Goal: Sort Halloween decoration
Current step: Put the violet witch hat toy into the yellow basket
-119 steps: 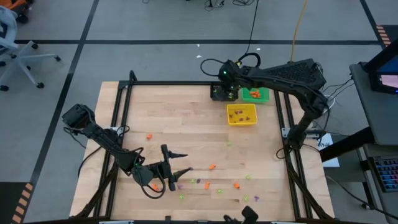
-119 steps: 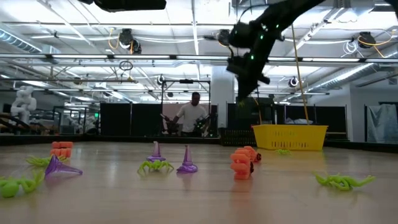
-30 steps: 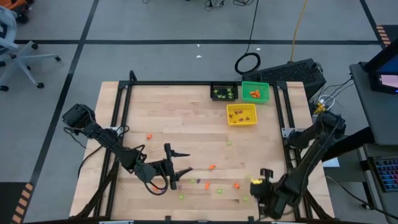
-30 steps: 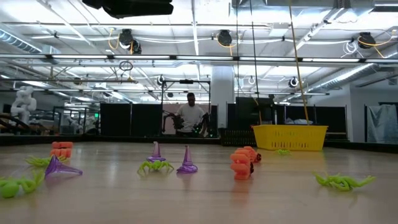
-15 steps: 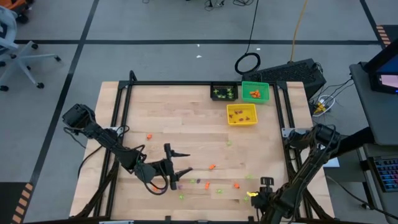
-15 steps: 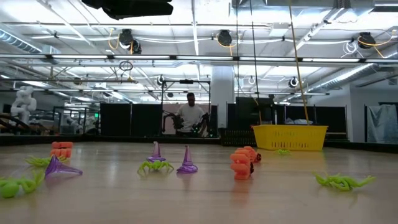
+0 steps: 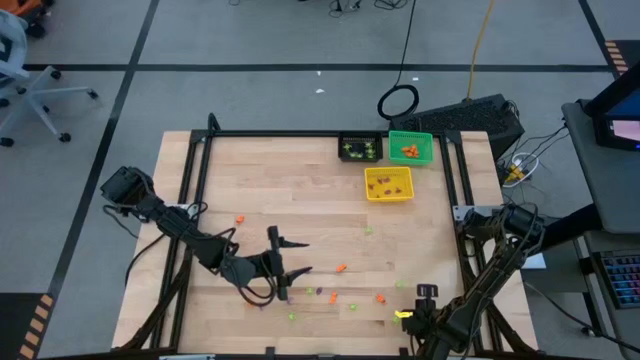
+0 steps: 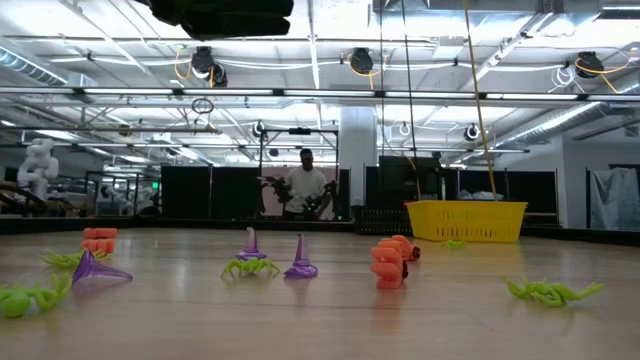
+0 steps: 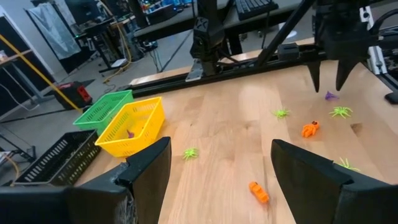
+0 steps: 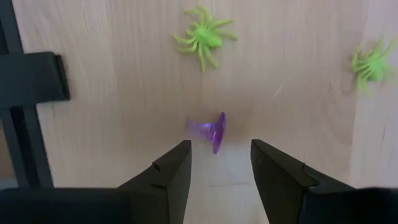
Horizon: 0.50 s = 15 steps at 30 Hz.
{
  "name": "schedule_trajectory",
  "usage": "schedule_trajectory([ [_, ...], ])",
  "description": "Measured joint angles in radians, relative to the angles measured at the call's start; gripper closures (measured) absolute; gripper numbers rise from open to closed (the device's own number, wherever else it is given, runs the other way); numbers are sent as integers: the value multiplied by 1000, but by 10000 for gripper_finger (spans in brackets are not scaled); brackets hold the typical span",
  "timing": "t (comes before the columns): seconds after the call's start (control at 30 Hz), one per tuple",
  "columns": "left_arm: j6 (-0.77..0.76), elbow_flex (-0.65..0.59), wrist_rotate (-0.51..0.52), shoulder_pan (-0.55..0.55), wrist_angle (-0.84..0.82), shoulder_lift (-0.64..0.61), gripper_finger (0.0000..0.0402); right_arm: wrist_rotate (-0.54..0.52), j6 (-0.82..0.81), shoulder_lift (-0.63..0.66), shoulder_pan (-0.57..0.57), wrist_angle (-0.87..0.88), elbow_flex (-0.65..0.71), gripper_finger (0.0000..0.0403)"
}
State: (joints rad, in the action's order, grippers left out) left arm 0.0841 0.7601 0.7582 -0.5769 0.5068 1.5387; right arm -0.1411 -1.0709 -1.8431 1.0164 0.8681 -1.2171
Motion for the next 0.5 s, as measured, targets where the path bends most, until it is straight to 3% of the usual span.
schedule_trajectory([
  [0.5,-1,0,-3,1,0,0,128,12,19,2,0,-55,47,263],
])
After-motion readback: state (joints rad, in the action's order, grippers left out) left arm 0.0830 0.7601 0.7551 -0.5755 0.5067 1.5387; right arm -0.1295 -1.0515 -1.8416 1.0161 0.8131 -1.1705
